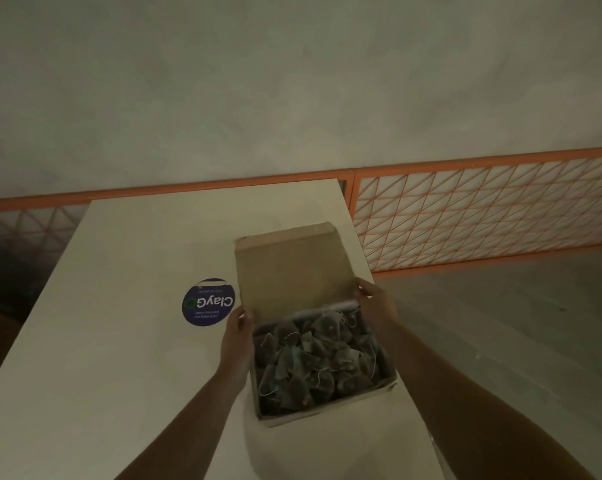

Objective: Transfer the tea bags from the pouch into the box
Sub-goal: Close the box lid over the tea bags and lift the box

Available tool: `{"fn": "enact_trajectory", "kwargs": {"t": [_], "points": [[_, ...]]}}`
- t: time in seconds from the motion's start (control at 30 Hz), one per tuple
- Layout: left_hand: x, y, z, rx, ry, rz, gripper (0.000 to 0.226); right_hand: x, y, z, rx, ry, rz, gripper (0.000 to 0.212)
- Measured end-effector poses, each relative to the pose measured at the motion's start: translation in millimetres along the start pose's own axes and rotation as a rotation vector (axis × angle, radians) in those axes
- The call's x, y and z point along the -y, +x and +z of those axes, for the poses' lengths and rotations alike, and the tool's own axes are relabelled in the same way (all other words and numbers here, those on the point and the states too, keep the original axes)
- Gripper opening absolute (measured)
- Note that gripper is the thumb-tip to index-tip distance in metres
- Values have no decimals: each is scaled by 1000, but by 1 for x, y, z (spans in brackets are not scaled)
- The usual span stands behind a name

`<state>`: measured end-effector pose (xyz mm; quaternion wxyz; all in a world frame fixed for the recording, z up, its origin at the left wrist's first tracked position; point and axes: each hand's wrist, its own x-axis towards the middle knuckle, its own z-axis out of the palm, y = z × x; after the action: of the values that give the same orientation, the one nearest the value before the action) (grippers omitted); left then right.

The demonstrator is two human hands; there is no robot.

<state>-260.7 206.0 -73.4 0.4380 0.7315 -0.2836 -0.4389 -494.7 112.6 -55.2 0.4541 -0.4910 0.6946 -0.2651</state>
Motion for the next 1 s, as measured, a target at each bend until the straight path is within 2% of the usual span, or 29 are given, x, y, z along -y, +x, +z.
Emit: {"fn": "enact_trajectory", "kwargs": {"t": [0.13, 0.2, 0.23, 0.3, 0.4, 0.47, 0.5, 0.6, 0.63, 0.67, 0.73, 0.87, 0.93, 1.0], "points": [[-11, -5, 0, -53, 38, 12, 21, 8, -7, -1, 59, -46, -109, 38], [-26, -15, -1, -61, -31, 56, 21, 15, -13, -5, 115, -52, -175, 49], [-34, -21, -2, -74, -81, 89, 28, 18, -16, -8, 147, -31, -214, 55], [-51, -34, -4, -82, -203, 128, 46, 28, -26, -16, 211, 67, -284, 52], [-72, -60, 0, -77, -312, 169, 52, 62, -69, -40, 269, 263, -285, 36], [-77, -78, 4, -50, -359, 168, 56, 66, -85, -52, 265, 371, -269, 38], [-73, -83, 5, -66, -399, 177, 54, 64, -91, -56, 259, 402, -266, 45], [-55, -96, 4, -145, -461, 244, 36, 49, -105, -60, 233, 452, -229, 92], [-48, -100, 3, -171, -443, 252, 27, 44, -111, -61, 224, 463, -218, 97], [-44, -108, 1, -188, -435, 243, 23, 35, -113, -62, 217, 482, -208, 94], [-30, -122, -3, -182, -506, 207, 29, 21, -120, -62, 217, 508, -178, 77], [-5, -142, -11, -144, -632, 84, 31, -10, -117, -61, 135, 355, -144, 36], [6, -148, -9, -146, -594, 53, 29, -28, -118, -60, 145, 270, -143, 33], [19, -150, -7, -150, -489, 58, 22, -43, -121, -57, 137, 255, -119, 38]]}}
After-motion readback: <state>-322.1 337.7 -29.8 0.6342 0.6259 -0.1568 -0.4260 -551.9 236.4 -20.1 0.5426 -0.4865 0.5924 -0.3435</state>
